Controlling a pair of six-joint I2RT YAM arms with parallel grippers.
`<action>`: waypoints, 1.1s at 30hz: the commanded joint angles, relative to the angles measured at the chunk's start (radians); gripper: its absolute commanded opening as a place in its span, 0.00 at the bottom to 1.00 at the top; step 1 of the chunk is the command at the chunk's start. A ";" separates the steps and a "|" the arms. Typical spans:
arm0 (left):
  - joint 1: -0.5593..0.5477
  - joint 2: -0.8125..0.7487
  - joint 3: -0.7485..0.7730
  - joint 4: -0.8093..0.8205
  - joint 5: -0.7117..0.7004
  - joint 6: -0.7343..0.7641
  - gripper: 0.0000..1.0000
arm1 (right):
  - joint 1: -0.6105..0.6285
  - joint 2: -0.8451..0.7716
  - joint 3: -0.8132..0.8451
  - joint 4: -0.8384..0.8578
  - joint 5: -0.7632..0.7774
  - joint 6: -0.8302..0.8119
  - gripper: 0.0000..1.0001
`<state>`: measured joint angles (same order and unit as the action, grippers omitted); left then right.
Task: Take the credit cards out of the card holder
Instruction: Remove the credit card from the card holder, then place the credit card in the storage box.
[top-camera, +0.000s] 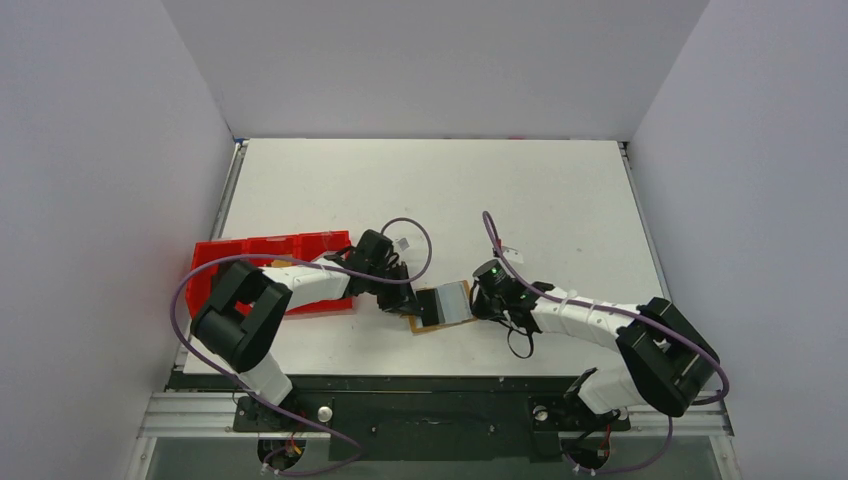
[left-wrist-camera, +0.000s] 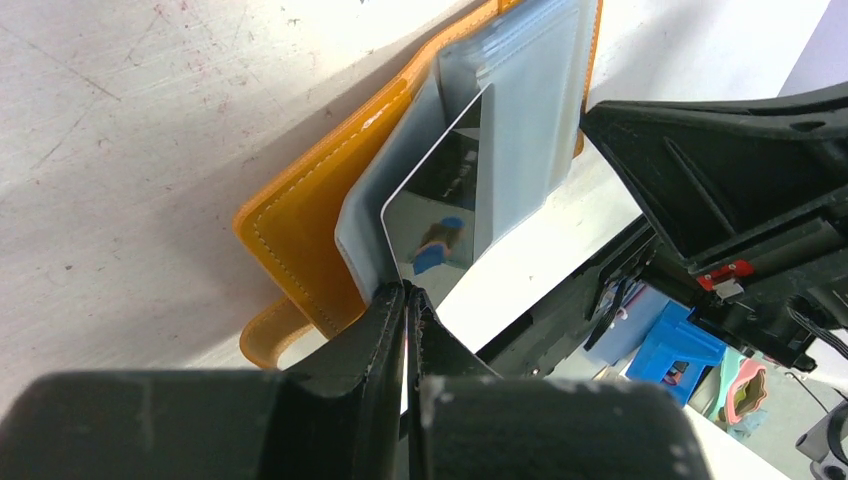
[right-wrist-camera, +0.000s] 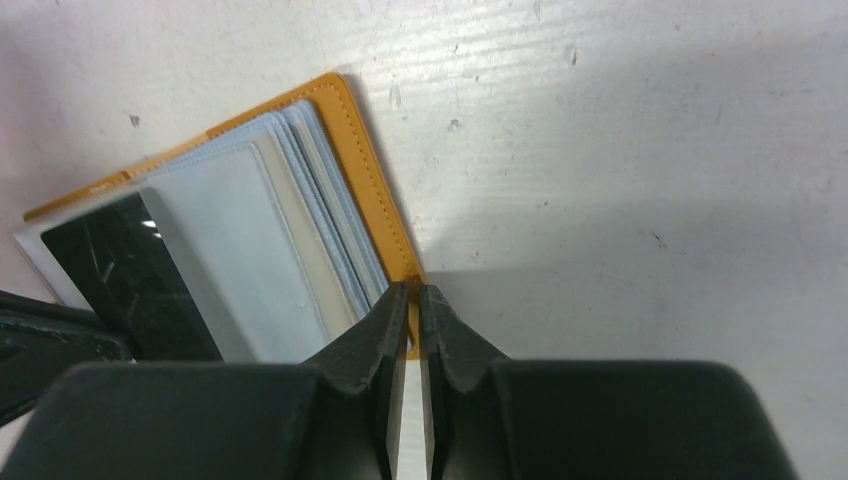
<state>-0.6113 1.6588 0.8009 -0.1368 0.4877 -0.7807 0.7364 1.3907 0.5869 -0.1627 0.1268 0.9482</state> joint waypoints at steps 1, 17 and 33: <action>0.007 -0.034 0.036 -0.038 0.006 0.034 0.00 | 0.025 -0.040 0.073 -0.137 0.050 -0.060 0.08; 0.022 -0.104 0.070 -0.122 0.000 0.066 0.00 | 0.032 -0.038 0.146 -0.028 -0.102 -0.125 0.26; 0.027 -0.119 0.103 -0.172 -0.027 0.089 0.00 | 0.070 0.174 0.183 0.044 -0.152 -0.063 0.13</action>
<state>-0.5938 1.5829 0.8616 -0.2855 0.4751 -0.7212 0.8200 1.5532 0.7727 -0.1650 -0.0399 0.8619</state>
